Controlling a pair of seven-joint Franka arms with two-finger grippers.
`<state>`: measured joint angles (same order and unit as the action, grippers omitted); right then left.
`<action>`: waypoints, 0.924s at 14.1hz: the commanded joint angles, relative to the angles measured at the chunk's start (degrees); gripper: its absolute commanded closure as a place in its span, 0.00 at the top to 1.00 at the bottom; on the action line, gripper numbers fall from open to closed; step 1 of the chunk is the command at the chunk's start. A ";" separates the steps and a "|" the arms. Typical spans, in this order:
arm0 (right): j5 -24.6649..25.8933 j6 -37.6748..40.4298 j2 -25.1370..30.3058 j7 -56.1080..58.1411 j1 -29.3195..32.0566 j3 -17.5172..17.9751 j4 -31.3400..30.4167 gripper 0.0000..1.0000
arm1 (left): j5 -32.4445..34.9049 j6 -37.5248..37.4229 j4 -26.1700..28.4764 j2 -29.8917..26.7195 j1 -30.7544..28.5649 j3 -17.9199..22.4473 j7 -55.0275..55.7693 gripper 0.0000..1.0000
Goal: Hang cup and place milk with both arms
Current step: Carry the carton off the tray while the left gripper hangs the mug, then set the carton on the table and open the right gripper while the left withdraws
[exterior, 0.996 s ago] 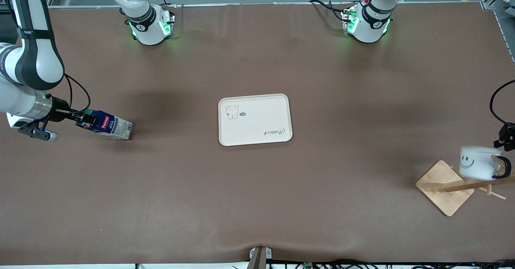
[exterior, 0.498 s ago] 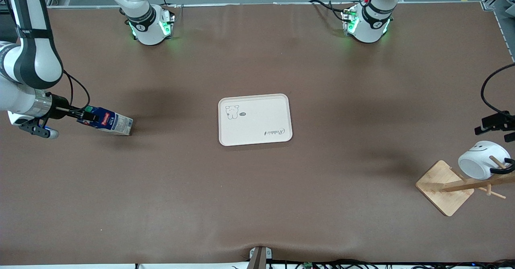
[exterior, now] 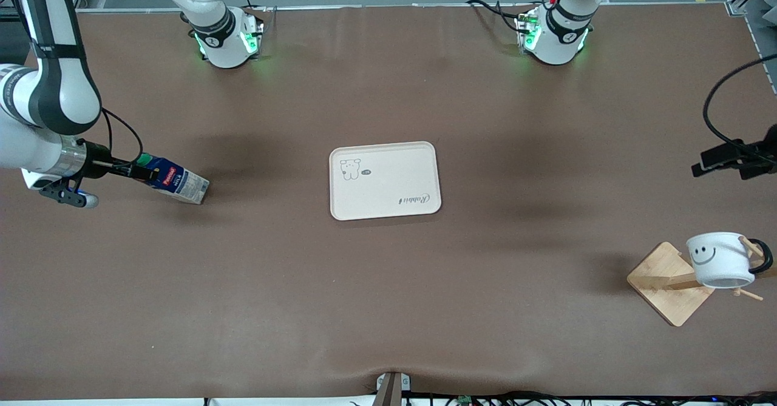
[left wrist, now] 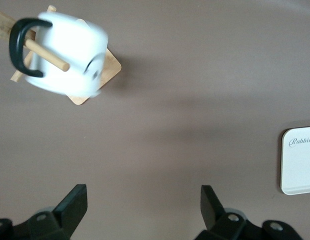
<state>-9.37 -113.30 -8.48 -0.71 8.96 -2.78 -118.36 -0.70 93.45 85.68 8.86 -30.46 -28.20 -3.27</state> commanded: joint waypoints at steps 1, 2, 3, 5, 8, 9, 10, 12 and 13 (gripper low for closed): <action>1.02 0.27 0.31 -0.17 -0.44 0.14 -0.47 0.98 | 2.02 -4.22 -1.56 -3.15 -0.56 -2.20 2.21 1.00; 1.02 0.27 0.31 -0.17 -0.44 0.15 -0.47 0.98 | 1.76 -6.07 -3.66 -3.06 -0.56 -2.29 2.30 1.00; 1.02 0.27 0.31 -0.17 -0.79 0.15 -0.47 0.98 | 1.84 -7.65 -4.29 -3.15 -0.48 -2.30 2.21 1.00; 1.02 0.18 0.14 -0.34 -1.32 0.15 -0.47 0.98 | 1.75 -9.07 -4.47 -3.23 -0.65 -3.78 1.95 1.00; 1.02 0.27 -0.04 -0.52 -1.67 0.15 1.10 1.00 | 2.02 -9.25 -6.59 -4.28 1.70 -3.62 1.95 1.00; 1.02 0.79 -0.13 -0.43 -1.84 0.15 2.94 1.00 | 2.19 -10.21 -5.63 -5.25 4.59 -2.31 2.47 1.00; 1.02 3.41 -0.39 -0.43 -2.11 0.15 5.57 1.00 | 3.41 -11.26 -5.70 -5.52 7.41 0.23 2.39 1.00; 1.19 10.08 -2.23 -0.43 -2.20 0.23 12.51 1.00 | 3.60 -13.72 -5.27 -7.27 11.81 4.27 2.82 1.00; 1.98 13.07 -3.37 -0.52 -2.72 0.23 16.46 1.00 | 3.60 -13.82 -4.48 -7.80 14.09 5.95 4.13 1.00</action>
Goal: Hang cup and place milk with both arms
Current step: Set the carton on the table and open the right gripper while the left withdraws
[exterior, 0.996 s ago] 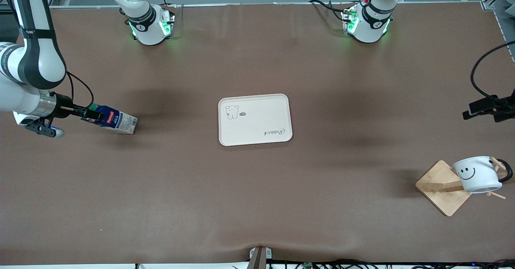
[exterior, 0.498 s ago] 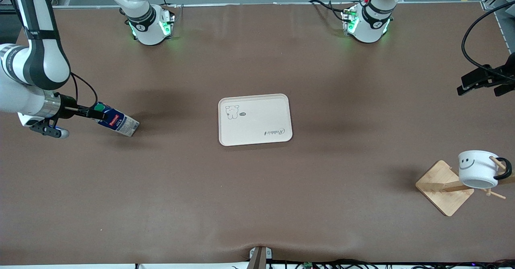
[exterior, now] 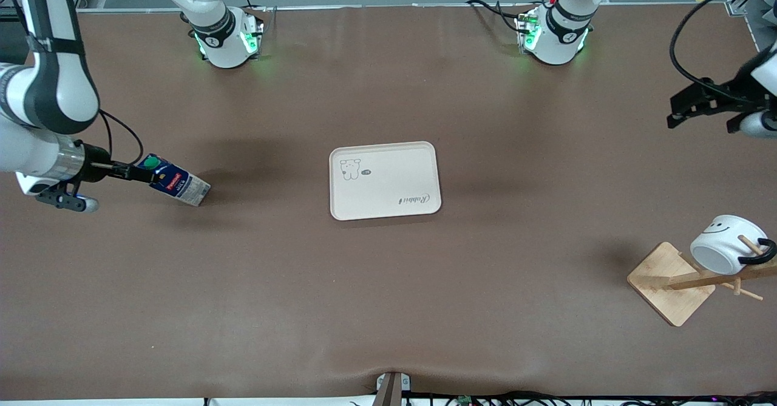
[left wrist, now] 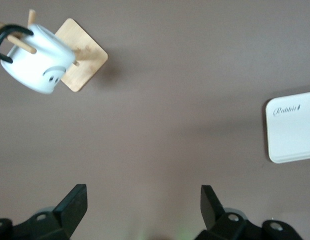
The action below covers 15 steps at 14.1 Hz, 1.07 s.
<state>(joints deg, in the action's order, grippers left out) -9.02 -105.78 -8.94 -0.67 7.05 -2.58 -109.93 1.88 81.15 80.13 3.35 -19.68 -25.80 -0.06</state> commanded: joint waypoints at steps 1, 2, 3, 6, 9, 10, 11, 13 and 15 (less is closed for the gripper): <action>2.77 7.67 -3.89 -0.65 -1.50 0.03 11.37 1.00 | 0.85 -1.43 2.39 -3.51 4.81 4.87 3.98 1.00; 3.74 8.56 -4.33 -0.82 -1.86 0.03 13.67 1.00 | 0.33 -1.00 3.62 -4.13 5.70 5.23 6.71 1.00; 4.18 8.66 -4.33 -0.74 -2.21 0.03 14.91 1.00 | 0.32 -0.56 3.80 -4.22 7.62 6.36 7.52 1.00; 4.10 8.49 -4.25 1.88 -2.39 0.12 17.90 1.00 | -1.95 0.58 5.90 -5.89 12.56 13.14 8.23 1.00; 6.29 13.38 -4.25 4.80 -2.74 0.03 24.13 1.00 | -1.96 0.94 8.28 -7.65 18.42 16.38 14.02 1.00; 6.47 15.23 -4.07 4.71 -2.31 -0.23 26.41 1.00 | -1.88 1.20 8.81 -7.83 20.63 19.01 14.03 1.00; 6.65 16.82 -3.55 4.80 -1.00 -0.15 27.74 1.00 | -1.88 1.81 9.08 -8.18 21.34 20.51 13.95 1.00; 6.91 16.92 -3.11 6.28 0.07 -0.15 28.46 1.00 | -1.79 2.87 11.00 -9.23 22.05 21.05 13.51 1.00; 14.77 15.17 -2.14 6.13 -2.63 0.46 28.37 1.00 | -1.70 3.14 11.54 -9.59 21.97 21.58 12.37 1.00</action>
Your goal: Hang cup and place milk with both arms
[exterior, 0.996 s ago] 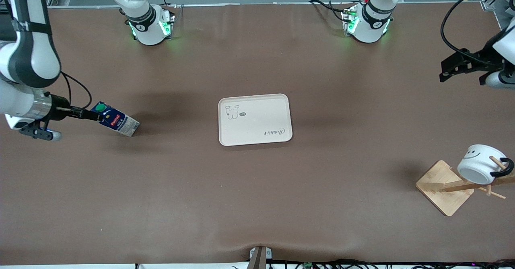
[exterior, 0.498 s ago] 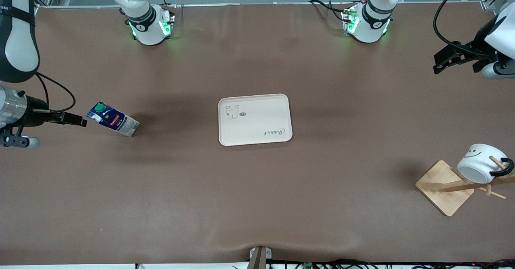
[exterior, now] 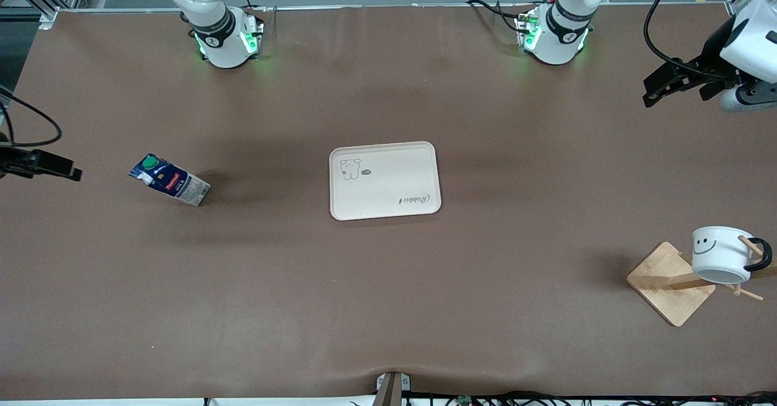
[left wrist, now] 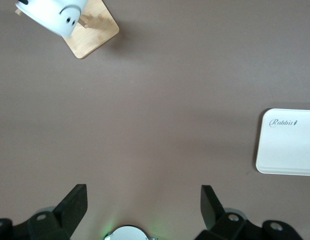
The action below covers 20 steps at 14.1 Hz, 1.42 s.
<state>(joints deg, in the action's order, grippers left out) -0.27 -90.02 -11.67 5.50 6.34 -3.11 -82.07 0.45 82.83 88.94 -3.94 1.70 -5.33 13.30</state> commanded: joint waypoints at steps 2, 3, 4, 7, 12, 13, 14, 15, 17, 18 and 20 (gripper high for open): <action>6.43 -0.07 3.04 -0.57 -1.87 0.30 0.16 1.00 | -0.27 1.45 3.43 -3.09 0.67 1.81 -2.82 1.00; 4.33 1.32 5.14 -0.58 -0.82 0.30 -0.10 1.00 | -0.27 1.63 4.12 -3.53 0.94 2.42 -3.62 1.00; 2.83 4.73 7.08 -0.49 -0.63 0.30 -0.10 1.00 | -0.27 1.81 4.65 -3.88 1.02 2.69 -3.89 1.00; 2.20 7.93 10.34 -0.14 -0.19 0.30 -1.59 1.00 | -0.27 8.03 12.03 -9.06 0.85 2.69 -7.73 1.00; 1.94 4.69 17.63 -0.22 -0.28 0.30 -10.46 1.00 | -1.06 4.45 6.09 -6.10 0.86 3.75 -9.78 1.00; 1.94 3.81 18.43 -0.22 -0.28 0.30 -11.52 1.00 | -0.97 3.05 5.11 -5.47 0.85 3.57 -9.26 1.00; 1.94 3.80 18.52 -0.31 -0.28 0.30 -11.70 1.00 | -1.15 3.04 5.10 -5.46 1.02 3.40 -8.64 1.00; 1.59 3.80 18.52 -0.31 -0.19 0.30 -11.71 1.00 | -2.02 3.04 4.92 -5.46 1.11 3.40 -8.29 1.00; -0.08 2.23 18.09 -0.05 -0.19 0.21 -10.83 1.00 | -3.61 2.25 1.86 -4.33 1.38 2.70 -5.92 1.00; 0.27 2.04 18.00 0.30 -0.62 0.38 -9.87 1.00 | -3.78 1.99 1.76 -3.97 1.03 2.26 -6.00 1.00; 0.62 2.39 17.38 0.04 -0.98 0.65 -7.94 1.00 | -3.87 1.89 1.93 -3.79 1.29 2.17 -5.91 1.00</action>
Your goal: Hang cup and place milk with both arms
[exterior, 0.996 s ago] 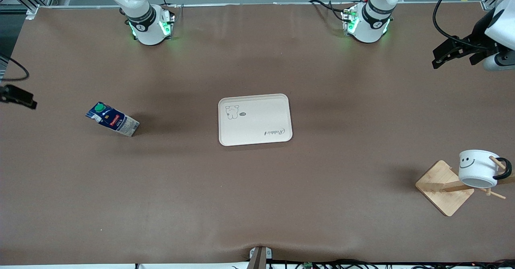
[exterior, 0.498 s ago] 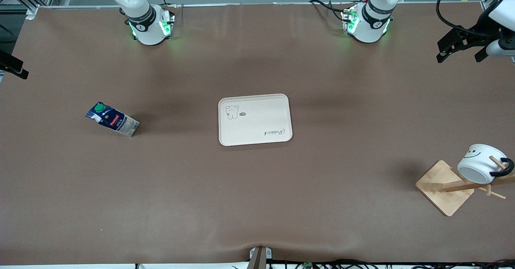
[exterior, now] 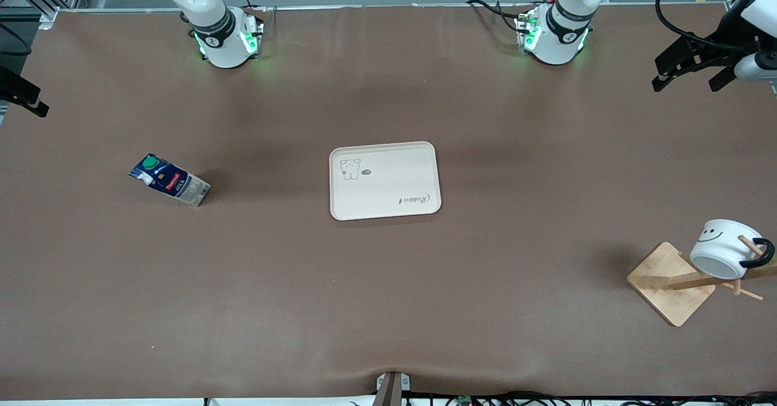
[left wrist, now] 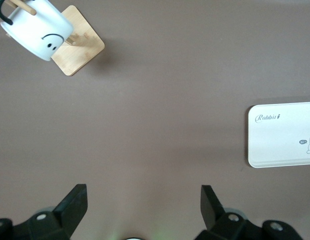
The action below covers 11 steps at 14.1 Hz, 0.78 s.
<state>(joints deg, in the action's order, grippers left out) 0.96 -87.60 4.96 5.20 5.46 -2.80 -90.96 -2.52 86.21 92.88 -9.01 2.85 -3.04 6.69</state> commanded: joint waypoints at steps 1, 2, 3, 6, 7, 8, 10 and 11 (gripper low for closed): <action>-0.61 0.06 -0.20 0.25 -0.10 0.34 2.36 1.00 | -0.91 -1.40 -2.09 1.36 0.23 -0.12 1.22 1.00; -0.61 0.23 -0.48 0.25 -0.10 0.34 3.24 1.00 | -0.82 -1.40 -2.17 1.45 0.14 -0.12 1.48 1.00; -0.61 0.32 -0.48 0.25 -0.10 0.34 3.25 1.00 | -0.65 -1.48 -2.09 1.63 -0.03 -0.12 1.40 1.00; -0.61 0.58 -0.48 0.25 0.08 0.26 3.25 1.00 | -0.65 -2.54 -1.73 1.28 -0.91 0.14 0.52 1.00; -0.69 0.58 -0.48 0.25 0.08 0.34 3.25 1.00 | -0.39 -2.63 -1.82 1.19 -1.00 0.40 0.52 1.00; -0.78 0.58 -0.48 0.25 0.08 0.26 3.25 1.00 | -0.12 -2.63 -1.82 1.19 -1.00 0.49 0.69 1.00; -1.04 0.50 -0.74 0.25 -0.01 0.34 3.34 1.00 | -0.12 -2.80 -1.74 0.75 -1.35 0.50 0.87 1.00; -1.13 0.58 -0.74 0.25 -0.10 0.34 3.25 1.00 | -0.12 -3.24 -1.82 0.31 -1.88 0.50 0.78 1.00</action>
<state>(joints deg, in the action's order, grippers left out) 0.84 -87.78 4.78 5.20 5.28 -2.57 -88.92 -2.53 84.60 92.17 -8.09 1.88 -2.41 7.18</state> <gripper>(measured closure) 0.000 0.000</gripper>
